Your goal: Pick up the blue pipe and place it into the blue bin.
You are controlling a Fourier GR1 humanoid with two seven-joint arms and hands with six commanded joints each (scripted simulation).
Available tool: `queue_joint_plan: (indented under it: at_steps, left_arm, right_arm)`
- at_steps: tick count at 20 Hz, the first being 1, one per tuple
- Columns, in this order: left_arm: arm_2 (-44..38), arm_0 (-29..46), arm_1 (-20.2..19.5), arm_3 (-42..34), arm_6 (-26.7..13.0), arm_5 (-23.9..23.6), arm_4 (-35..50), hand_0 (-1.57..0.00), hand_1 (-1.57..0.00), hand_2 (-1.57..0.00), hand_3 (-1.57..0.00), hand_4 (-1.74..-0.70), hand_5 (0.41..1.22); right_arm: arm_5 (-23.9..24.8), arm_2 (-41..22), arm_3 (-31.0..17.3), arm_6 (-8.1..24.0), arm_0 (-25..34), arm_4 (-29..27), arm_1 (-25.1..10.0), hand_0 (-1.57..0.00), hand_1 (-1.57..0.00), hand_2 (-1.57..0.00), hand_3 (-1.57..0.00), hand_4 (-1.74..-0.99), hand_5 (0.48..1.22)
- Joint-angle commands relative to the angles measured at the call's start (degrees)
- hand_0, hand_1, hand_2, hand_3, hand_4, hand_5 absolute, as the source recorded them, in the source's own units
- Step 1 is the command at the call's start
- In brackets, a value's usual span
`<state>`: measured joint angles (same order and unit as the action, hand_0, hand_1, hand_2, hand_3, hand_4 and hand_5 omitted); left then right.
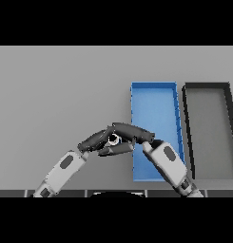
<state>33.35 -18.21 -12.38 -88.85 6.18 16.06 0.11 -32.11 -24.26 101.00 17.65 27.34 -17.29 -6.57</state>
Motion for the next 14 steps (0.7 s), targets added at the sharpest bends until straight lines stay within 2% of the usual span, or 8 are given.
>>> queue_joint_plan:
  at_steps: [1, 3, 5, 7, 10, 11, 14]
  left_arm:
    - [0.30, 0.50, -0.45, -0.31, 0.23, -0.03, -1.19, -0.47, -0.44, -0.40, -0.44, -1.14, 1.187]
    - [0.12, 0.39, -0.60, 0.52, -0.32, -0.83, -2.27, -0.30, -0.28, -0.26, -0.28, -1.04, 1.020]
    - [0.11, 0.01, -0.45, 0.71, -2.89, -1.60, -2.82, -0.19, -0.18, -0.16, -0.18, -0.97, 0.849]
    - [-0.13, -0.37, -0.79, 1.21, -3.58, -1.92, -3.35, -0.12, -0.12, -0.10, -0.11, -0.91, 0.735]
    - [0.04, -0.15, -0.77, 0.54, -4.02, -1.57, -2.86, -0.06, -0.06, -0.05, -0.06, -0.89, 0.638]
    - [-0.21, -0.32, -0.40, 0.41, -5.71, -1.31, -1.95, -0.05, -0.05, -0.04, -0.05, -0.89, 0.617]
    - [-0.92, 0.17, -0.33, 1.65, -6.18, -1.05, -0.95, -0.03, -0.02, -0.02, -0.02, -0.89, 0.576]
  right_arm:
    - [-0.39, -0.14, 0.27, 0.12, -0.22, 0.44, 0.31, -1.56, -1.56, -1.56, -1.55, -1.491, 1.204]
    - [-1.40, 1.33, 0.25, 0.12, 0.48, -0.35, 0.71, -1.56, -1.56, -1.56, -1.56, -1.493, 1.210]
    - [-2.09, 1.38, -0.30, -0.80, 0.37, 0.51, 1.76, -1.57, -1.57, -1.57, -1.56, -1.495, 1.214]
    - [-2.64, 1.37, 0.20, -2.20, -0.46, 1.36, 1.86, -1.57, -1.57, -1.57, -1.57, -1.496, 1.216]
    - [-2.25, 1.70, 0.47, -1.40, 0.11, 2.29, 2.44, -1.57, -1.57, -1.57, -1.57, -1.493, 1.219]
    - [-2.49, 2.19, -0.33, -1.54, 0.09, 2.05, 2.69, -1.57, -1.57, -1.57, -1.57, -1.491, 1.219]
    - [-2.60, 2.98, -0.41, -1.14, 0.59, 1.46, 3.37, -1.57, -1.57, -1.57, -1.57, -1.489, 1.220]
